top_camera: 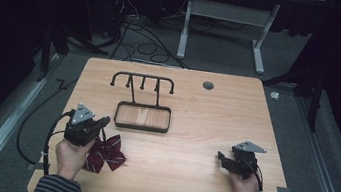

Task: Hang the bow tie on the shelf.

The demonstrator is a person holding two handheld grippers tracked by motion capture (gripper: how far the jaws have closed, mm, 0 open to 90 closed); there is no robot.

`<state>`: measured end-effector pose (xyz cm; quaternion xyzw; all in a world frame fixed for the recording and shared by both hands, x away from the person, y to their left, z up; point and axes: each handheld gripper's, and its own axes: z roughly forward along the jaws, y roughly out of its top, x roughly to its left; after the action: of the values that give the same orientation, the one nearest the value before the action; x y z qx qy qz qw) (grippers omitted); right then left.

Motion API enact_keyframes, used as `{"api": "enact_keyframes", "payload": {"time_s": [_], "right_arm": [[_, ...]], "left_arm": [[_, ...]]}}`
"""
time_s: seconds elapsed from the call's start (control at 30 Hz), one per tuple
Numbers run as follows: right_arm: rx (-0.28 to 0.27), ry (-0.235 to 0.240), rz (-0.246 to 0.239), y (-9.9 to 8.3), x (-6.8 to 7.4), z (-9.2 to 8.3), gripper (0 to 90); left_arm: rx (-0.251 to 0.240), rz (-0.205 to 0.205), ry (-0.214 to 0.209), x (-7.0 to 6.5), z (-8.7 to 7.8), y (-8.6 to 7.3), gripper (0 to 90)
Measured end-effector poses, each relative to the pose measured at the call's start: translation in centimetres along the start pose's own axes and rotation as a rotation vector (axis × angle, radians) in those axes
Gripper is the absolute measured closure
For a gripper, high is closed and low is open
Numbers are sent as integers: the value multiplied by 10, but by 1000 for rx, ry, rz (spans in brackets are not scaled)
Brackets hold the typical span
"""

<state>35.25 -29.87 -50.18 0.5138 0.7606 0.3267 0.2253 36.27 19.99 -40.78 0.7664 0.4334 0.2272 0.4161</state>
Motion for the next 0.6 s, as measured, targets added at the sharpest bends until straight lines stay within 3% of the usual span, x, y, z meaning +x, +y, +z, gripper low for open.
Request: {"api": "enact_keyframes", "payload": {"time_s": [0.13, 0.6], "right_arm": [[0, 1, 0, 0, 0, 0, 381], [0, 1, -1, 0, 0, 0, 381]], "left_arm": [[-16, -21, -14, 1, -4, 5, 900], [-64, -14, -20, -3, -16, 22, 900]]}}
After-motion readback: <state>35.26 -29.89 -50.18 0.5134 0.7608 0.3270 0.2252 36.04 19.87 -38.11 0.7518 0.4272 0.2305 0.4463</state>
